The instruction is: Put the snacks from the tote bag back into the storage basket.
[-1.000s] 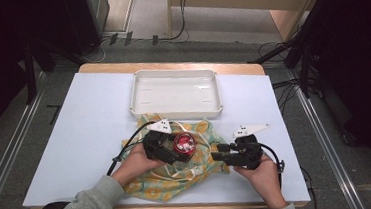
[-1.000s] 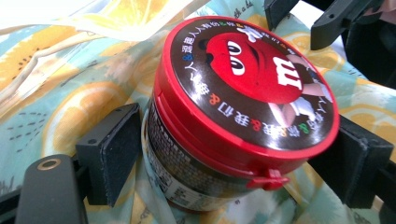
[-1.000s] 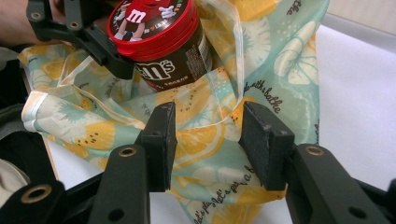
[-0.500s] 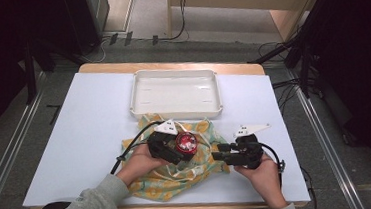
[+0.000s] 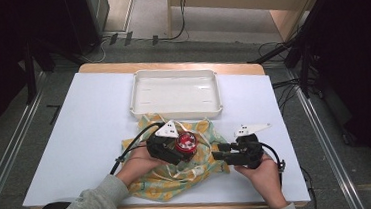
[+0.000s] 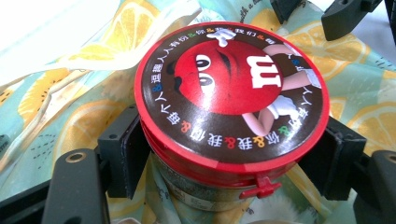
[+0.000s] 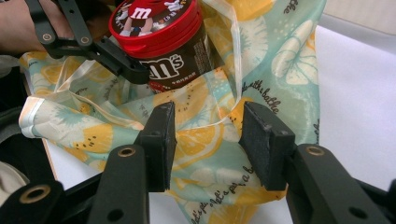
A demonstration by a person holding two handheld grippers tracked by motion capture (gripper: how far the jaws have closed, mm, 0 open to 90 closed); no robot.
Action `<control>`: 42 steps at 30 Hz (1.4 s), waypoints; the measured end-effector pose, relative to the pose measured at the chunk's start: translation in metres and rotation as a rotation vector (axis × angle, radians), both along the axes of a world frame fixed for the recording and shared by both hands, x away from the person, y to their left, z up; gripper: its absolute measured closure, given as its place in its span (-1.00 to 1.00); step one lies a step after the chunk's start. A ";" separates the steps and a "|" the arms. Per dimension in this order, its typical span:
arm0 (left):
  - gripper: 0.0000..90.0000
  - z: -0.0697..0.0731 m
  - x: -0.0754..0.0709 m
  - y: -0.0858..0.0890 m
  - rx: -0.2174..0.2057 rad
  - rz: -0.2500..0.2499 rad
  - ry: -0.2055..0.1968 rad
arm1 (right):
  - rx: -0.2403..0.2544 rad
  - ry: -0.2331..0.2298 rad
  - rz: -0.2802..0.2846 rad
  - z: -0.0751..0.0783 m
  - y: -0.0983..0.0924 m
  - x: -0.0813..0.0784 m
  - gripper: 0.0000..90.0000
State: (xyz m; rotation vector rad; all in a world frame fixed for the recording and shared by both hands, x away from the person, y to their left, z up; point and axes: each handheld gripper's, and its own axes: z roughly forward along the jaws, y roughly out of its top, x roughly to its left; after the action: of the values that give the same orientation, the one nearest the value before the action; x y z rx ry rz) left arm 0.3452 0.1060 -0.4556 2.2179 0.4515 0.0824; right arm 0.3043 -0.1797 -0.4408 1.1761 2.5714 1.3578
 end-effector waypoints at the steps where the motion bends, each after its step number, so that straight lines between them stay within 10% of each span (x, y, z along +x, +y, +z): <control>1: -0.42 0.000 -0.001 0.000 0.000 0.002 -0.005 | 0.000 0.001 0.000 0.000 0.000 0.000 0.26; 42: -0.42 0.049 -0.010 0.015 -0.009 0.059 0.053 | 0.024 -0.023 0.012 0.003 0.003 -0.001 0.26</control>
State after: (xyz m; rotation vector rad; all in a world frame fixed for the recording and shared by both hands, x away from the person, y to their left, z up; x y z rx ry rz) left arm 0.3352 0.1213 -0.4069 2.2028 0.5456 0.0531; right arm 0.3035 -0.1765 -0.4381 1.1440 2.5576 1.4005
